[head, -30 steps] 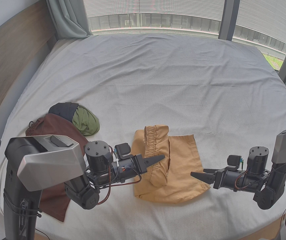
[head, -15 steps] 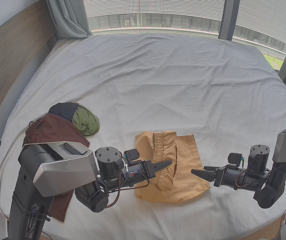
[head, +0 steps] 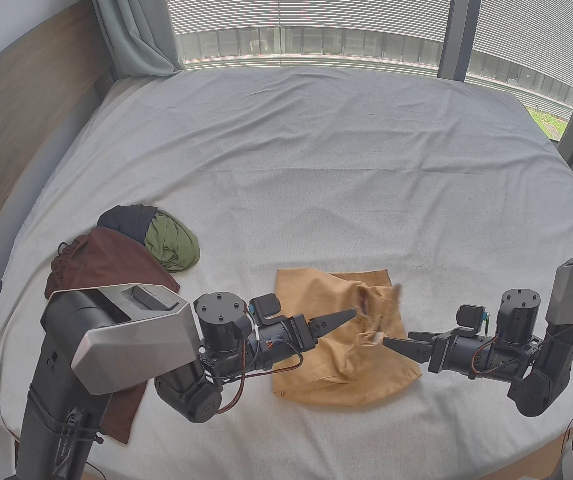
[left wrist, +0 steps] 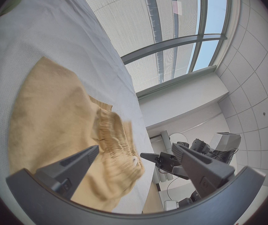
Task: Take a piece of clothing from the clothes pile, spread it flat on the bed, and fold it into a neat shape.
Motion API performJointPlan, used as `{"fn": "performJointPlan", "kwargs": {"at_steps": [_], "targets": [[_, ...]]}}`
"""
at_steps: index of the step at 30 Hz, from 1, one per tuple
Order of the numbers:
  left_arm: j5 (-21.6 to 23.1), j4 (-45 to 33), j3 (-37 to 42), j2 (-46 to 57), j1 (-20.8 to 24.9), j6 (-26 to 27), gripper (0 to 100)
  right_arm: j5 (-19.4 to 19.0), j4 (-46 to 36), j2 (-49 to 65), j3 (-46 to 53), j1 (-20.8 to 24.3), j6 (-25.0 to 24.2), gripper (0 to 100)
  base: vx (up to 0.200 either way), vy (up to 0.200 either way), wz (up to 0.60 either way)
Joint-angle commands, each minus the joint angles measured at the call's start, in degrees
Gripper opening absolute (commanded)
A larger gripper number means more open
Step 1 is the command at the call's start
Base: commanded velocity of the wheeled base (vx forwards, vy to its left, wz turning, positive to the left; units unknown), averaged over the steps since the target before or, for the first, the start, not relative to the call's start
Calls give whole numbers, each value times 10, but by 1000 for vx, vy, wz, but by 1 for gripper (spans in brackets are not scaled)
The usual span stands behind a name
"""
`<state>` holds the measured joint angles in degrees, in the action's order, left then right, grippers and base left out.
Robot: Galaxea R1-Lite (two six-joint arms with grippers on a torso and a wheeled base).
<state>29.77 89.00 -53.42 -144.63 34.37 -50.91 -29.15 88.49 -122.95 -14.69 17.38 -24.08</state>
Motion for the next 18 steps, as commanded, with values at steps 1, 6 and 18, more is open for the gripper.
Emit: {"fn": "performJointPlan", "kwargs": {"at_steps": [1,6,18], "targets": [[-3,0,0,1,0,1,100,0,0,-1,0,0,0,100,0,0,0],[-3,0,9,4,-5,20,100,0,0,-4,1,3,0,100,0,0,0],[-3,0,62,25,-25,94,100,1,1,-29,-11,24,-2,100,0,0,0]]}}
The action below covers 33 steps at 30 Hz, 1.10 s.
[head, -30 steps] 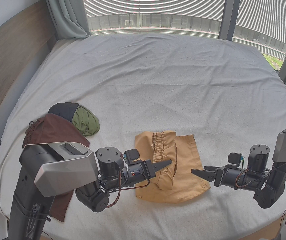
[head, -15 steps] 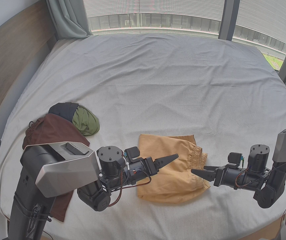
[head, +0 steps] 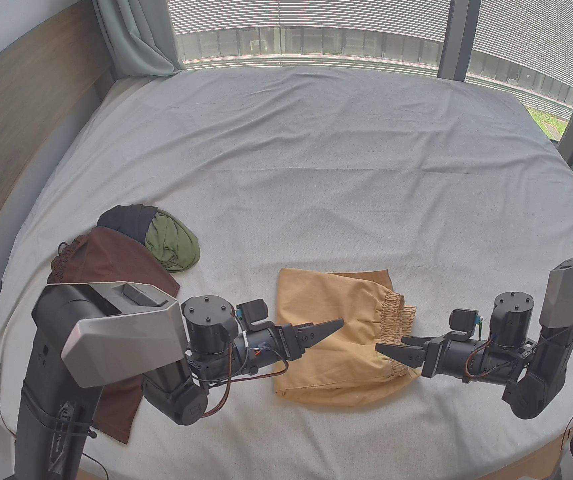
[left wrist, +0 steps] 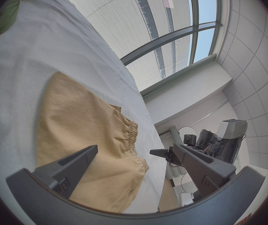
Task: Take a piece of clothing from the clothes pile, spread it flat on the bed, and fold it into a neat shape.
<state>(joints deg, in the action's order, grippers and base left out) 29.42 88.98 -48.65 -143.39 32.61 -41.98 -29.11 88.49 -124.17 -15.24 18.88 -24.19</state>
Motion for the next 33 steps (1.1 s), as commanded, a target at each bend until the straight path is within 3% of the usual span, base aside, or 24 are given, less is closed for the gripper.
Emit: {"fn": "performJointPlan", "kwargs": {"at_steps": [1,15,20,26,33], "targets": [[0,1,18,14,-12,8,100,0,1,-19,-7,12,-2,100,0,0,0],[11,1,95,84,-82,49,100,2,1,-80,-15,19,-3,100,0,0,0],[21,1,139,109,-104,62,100,20,1,-110,-13,19,-1,100,0,0,0],[45,1,184,126,-143,139,100,27,1,-136,-14,19,14,100,0,0,0],[45,1,196,135,-157,170,100,27,3,-150,-18,19,17,100,0,0,0]]}}
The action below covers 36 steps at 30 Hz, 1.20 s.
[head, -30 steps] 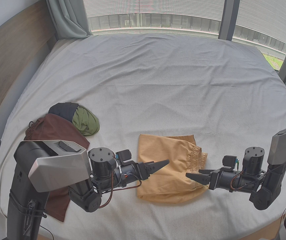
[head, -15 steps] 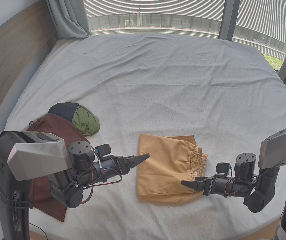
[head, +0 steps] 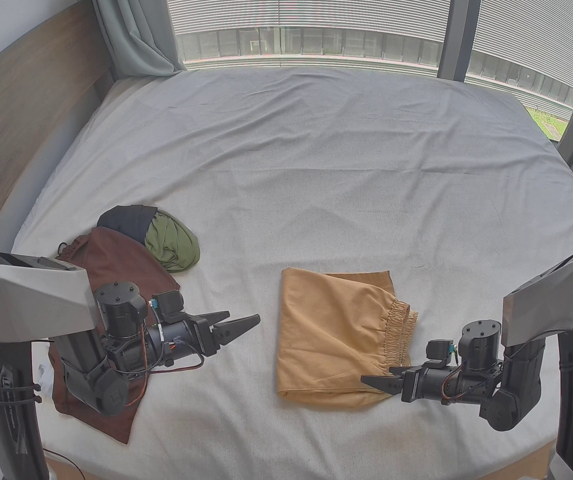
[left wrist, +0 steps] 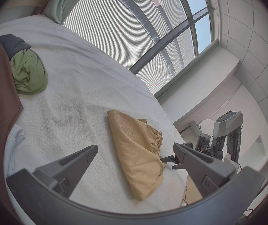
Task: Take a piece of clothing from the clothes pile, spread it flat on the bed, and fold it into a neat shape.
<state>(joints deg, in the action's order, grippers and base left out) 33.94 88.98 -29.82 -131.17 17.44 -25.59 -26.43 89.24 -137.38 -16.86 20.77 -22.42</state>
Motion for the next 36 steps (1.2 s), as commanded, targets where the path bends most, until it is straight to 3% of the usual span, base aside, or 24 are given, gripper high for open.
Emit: {"fn": "performJointPlan", "kwargs": {"at_steps": [1,6,9,11,16,21,36], "targets": [[0,1,11,17,-6,9,100,1,-5,-17,-1,0,-2,100,0,0,0],[-7,1,16,40,-5,21,100,1,-6,2,7,1,-1,100,0,0,0],[-9,1,28,50,-11,90,100,1,-6,44,22,-6,5,100,0,0,0],[-9,1,39,51,-15,171,100,1,-7,71,28,-10,6,100,0,0,0],[3,1,72,75,-12,228,100,6,-7,79,36,-26,12,100,0,0,0],[46,1,88,86,-15,280,100,13,-7,62,35,-52,58,100,0,0,0],[47,1,94,89,-14,289,100,28,-7,-14,21,-58,65,100,0,0,0]]}}
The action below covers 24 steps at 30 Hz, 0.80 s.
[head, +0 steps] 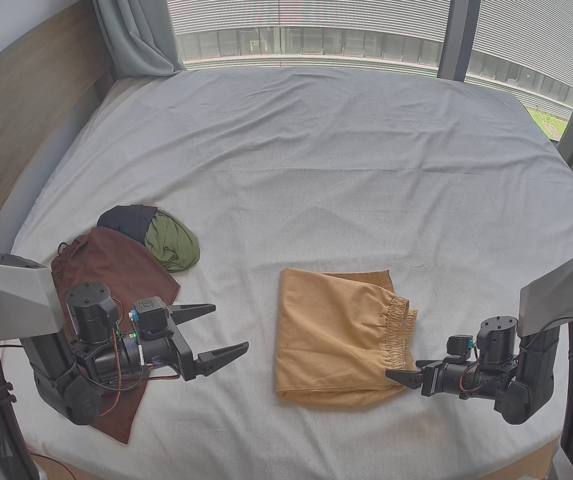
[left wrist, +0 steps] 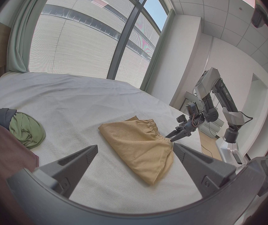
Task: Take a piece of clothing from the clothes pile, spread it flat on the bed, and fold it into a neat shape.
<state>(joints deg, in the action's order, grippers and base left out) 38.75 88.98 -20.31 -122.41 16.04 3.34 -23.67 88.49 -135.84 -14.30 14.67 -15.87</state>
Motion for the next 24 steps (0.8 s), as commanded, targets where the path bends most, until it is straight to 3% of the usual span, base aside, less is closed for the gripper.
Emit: {"fn": "performJointPlan", "kwargs": {"at_steps": [1,7,10,14,24], "targets": [[-1,1,-1,1,0,0,100,-1,0,-36,-7,5,-1,100,0,0,0],[-1,1,-1,2,-1,0,100,-2,0,-57,-29,11,-35,100,0,0,0],[-1,1,-2,2,-1,1,100,-2,1,-61,-55,34,-111,100,0,0,0],[0,1,-2,5,-2,1,100,-3,1,-61,-74,51,-168,100,0,0,0],[1,1,-1,16,-3,0,100,-1,2,-62,-79,67,-189,100,0,0,0]]}}
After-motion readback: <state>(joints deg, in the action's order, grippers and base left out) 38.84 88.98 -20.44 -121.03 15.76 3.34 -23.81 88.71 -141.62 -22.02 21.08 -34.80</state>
